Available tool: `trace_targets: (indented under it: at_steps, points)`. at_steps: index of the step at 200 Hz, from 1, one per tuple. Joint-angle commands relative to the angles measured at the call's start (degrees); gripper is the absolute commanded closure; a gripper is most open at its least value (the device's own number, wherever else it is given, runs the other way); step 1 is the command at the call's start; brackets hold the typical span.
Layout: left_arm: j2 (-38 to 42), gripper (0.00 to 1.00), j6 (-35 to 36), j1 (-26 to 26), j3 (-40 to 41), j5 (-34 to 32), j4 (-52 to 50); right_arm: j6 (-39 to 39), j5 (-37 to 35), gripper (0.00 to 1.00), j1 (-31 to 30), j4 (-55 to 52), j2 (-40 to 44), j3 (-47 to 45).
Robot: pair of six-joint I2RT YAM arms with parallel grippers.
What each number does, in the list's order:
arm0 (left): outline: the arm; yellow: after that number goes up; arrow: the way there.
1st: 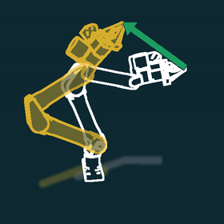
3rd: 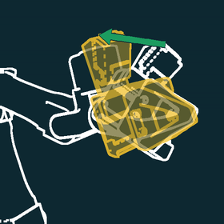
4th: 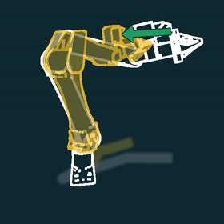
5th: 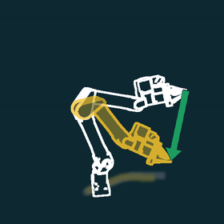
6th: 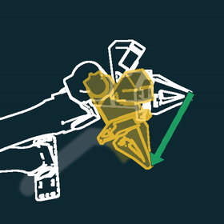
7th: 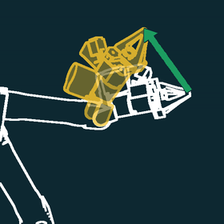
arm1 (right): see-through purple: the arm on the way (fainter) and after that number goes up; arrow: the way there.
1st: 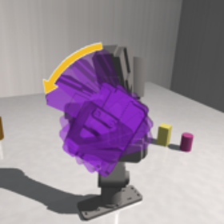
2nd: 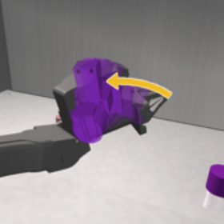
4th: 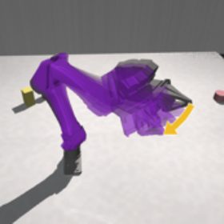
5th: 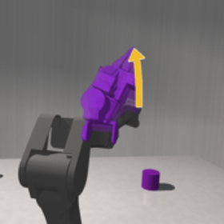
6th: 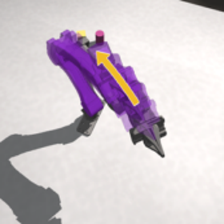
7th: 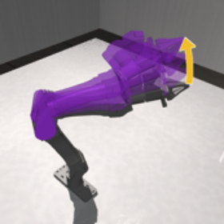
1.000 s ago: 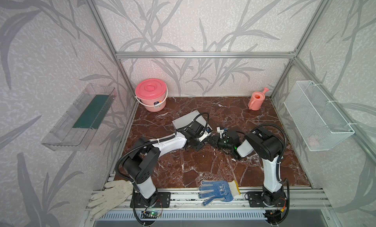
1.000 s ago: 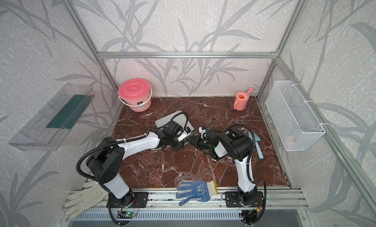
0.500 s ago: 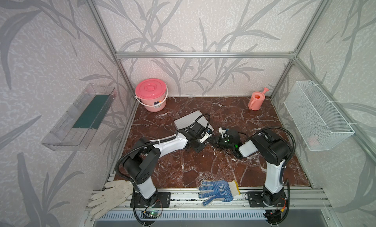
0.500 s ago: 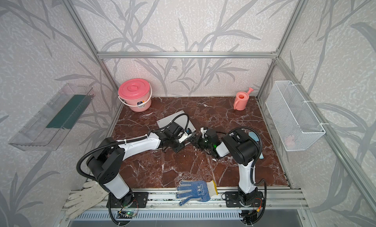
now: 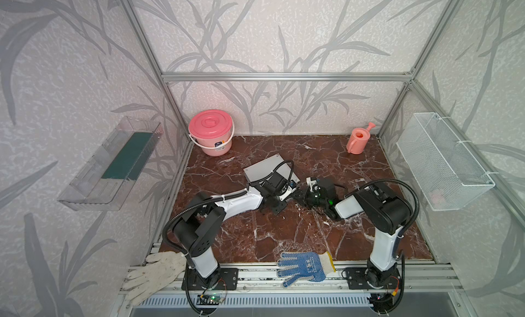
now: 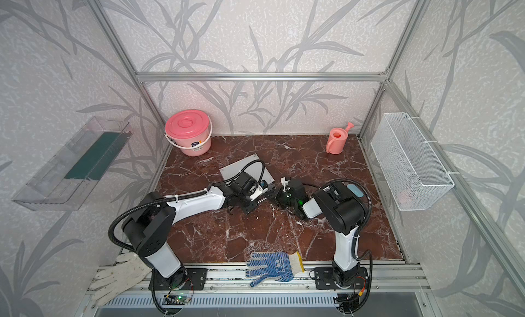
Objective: Open the poker set cases
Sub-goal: Pick up the poker set case from the center of the board.
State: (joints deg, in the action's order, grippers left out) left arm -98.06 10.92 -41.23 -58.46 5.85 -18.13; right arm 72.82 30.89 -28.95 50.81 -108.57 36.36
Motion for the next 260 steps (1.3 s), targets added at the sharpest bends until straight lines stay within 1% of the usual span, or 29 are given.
trace_targets:
  at_steps: [1, 25, 39, 57, 81, 105, 108, 133, 138, 146, 158, 168, 182, 190, 201, 212, 239, 260]
  points:
    - [-2.04, 0.7, -0.77, -0.09, 0.01, -1.55, -1.68, -2.2, -1.32, 1.0, 1.34, 6.42, 6.51, 1.44]
    - [-2.38, 0.68, -1.3, -0.16, -0.38, -0.81, -0.6, -1.86, -1.28, 1.0, 1.32, 5.7, 7.41, 1.66]
    - [-2.67, 0.68, -1.57, -0.38, -0.43, -0.64, -0.23, -1.35, -1.11, 1.0, 1.31, 6.01, 7.49, 1.56]
    - [-2.45, 0.78, -1.78, -0.43, 0.03, -1.33, 0.21, -1.68, -1.18, 1.0, 1.28, 5.01, 8.25, 1.39]
    - [-0.96, 1.0, -1.71, -0.43, 0.34, -2.37, -0.24, -3.03, -1.27, 1.0, 1.33, 2.26, 10.09, 1.6]
    - [1.06, 1.0, -1.41, -0.31, 0.32, -3.35, -1.12, -4.64, -0.92, 1.0, 1.37, -0.54, 10.45, 2.05]
    - [1.33, 1.0, -1.42, -0.13, 0.36, -3.38, -1.23, -4.89, -1.0, 1.0, 1.35, -1.02, 11.88, 2.08]
    - [3.92, 1.0, -2.01, 1.16, 1.12, -1.87, -1.22, -6.41, -0.75, 1.0, 1.89, -3.74, 13.57, 1.93]
    - [4.42, 1.0, -2.12, 1.5, 1.21, -1.39, -1.14, -6.89, -0.83, 0.96, 2.05, -4.43, 13.94, 1.86]
    - [5.1, 1.0, -2.13, 2.04, 1.17, -0.61, -1.4, -8.06, -1.01, 0.86, 2.1, -6.14, 14.92, 1.82]
    - [6.08, 1.0, -2.13, 2.99, 0.82, 0.9, -1.78, -9.93, -1.35, 0.75, 2.32, -8.75, 16.29, 1.47]
    - [6.82, 1.0, -2.16, 4.04, 0.43, 2.66, -2.16, -11.02, -1.45, 0.63, 2.66, -10.85, 17.17, 1.12]
    - [7.34, 1.0, -1.85, 5.26, -0.69, 5.1, -3.65, -12.26, -1.23, 0.54, 3.17, -11.94, 18.23, 0.46]
    - [7.67, 1.0, -1.24, 5.78, -1.58, 5.63, -4.87, -13.12, -1.19, 0.52, 3.42, -12.57, 18.84, 0.05]
    - [7.96, 1.0, -0.34, 6.4, -2.71, 5.98, -6.19, -14.51, -0.85, 0.52, 3.51, -13.42, 19.59, -0.57]
    - [8.46, 1.0, 0.35, 7.41, -3.58, 6.68, -7.18, -15.28, -0.35, 0.57, 3.54, -12.79, 19.89, -1.4]
    - [8.9, 1.0, 1.94, 9.19, -6.0, 7.5, -9.28, -15.11, 2.5, 0.66, 3.25, -6.76, 18.62, -4.5]
    - [9.08, 1.0, 2.51, 9.43, -7.88, 8.31, -9.98, -15.14, 2.42, 0.72, 1.71, -3.93, 16.15, -6.74]
